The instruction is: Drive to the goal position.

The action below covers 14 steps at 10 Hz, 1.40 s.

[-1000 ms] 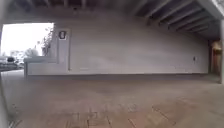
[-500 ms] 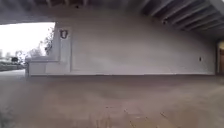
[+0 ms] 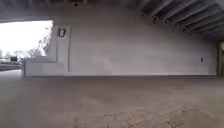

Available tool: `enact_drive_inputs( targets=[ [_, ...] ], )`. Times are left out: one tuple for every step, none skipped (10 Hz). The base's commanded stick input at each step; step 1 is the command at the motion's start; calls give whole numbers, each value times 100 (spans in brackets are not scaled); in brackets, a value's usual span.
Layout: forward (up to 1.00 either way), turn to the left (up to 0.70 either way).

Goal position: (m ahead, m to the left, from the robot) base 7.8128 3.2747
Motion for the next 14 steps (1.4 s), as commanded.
enact_drive_inputs(
  targets=[
    [70,0],
    [70,0],
    [70,0],
    [70,0],
    [70,0],
    [70,0],
    [70,0],
    [70,0],
    [70,0],
    [70,0],
    [70,1],
    [70,1],
    [70,1],
    [70,1]
  ],
)
